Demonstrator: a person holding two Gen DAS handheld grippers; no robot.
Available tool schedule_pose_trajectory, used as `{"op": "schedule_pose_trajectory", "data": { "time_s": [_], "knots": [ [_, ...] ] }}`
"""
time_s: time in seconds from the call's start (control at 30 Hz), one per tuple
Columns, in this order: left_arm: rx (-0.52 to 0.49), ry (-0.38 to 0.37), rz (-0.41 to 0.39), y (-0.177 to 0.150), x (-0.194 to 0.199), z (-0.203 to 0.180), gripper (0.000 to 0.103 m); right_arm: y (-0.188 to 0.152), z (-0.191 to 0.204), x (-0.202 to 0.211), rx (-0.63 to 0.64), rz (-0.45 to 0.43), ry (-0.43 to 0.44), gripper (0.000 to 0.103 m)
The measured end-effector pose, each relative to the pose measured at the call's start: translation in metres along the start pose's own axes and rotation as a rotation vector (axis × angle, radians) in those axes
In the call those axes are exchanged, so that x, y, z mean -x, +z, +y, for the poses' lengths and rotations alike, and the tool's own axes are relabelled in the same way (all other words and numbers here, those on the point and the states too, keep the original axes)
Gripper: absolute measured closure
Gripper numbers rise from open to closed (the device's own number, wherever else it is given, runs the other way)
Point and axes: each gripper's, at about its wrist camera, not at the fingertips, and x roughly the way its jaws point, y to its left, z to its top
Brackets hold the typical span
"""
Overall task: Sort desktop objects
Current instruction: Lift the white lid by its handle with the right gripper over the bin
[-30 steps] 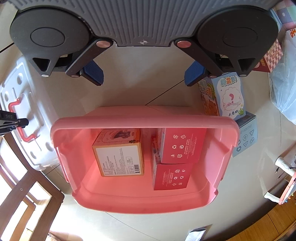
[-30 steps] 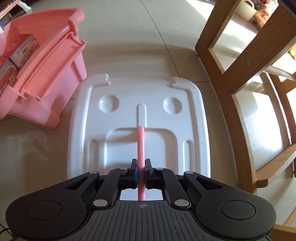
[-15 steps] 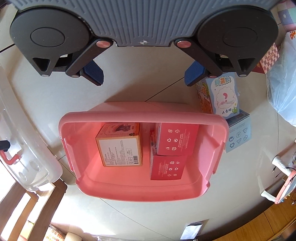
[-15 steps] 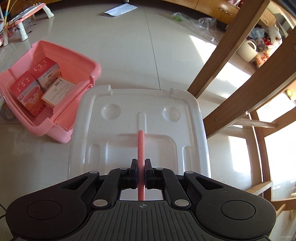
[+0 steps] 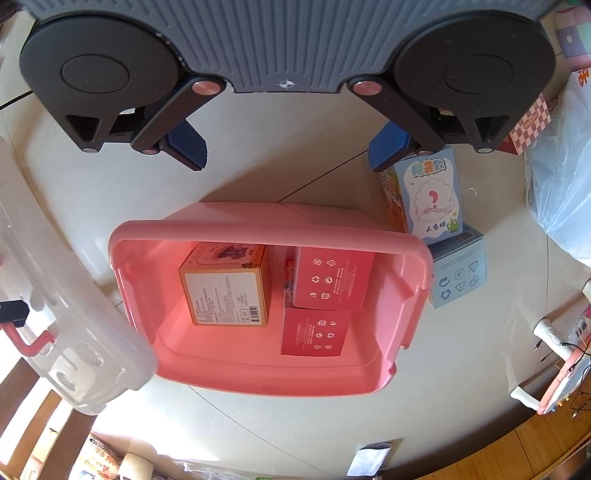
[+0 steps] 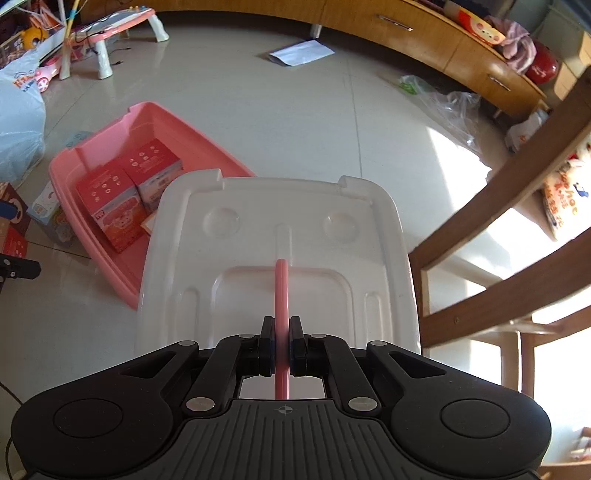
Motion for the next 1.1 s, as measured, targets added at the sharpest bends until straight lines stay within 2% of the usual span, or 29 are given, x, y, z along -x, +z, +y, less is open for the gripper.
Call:
{"op": "schedule_pose_trajectory", "data": {
  "time_s": [0.33, 0.53, 1.1],
  "knots": [
    [0.046, 0.013, 0.011, -0.003, -0.003, 0.022, 0.007, 0.047, 0.055, -0.028, 0.204, 0.025, 0.073, 0.097],
    [0.043, 0.024, 0.017, -0.006, -0.005, 0.030, 0.007, 0.065, 0.075, -0.042, 0.289, 0.042, 0.096, 0.097],
    [0.081, 0.020, 0.029, -0.005, -0.011, 0.045, 0.007, 0.102, 0.118, -0.064, 0.563, 0.032, 0.060, 0.097]
  ]
}}
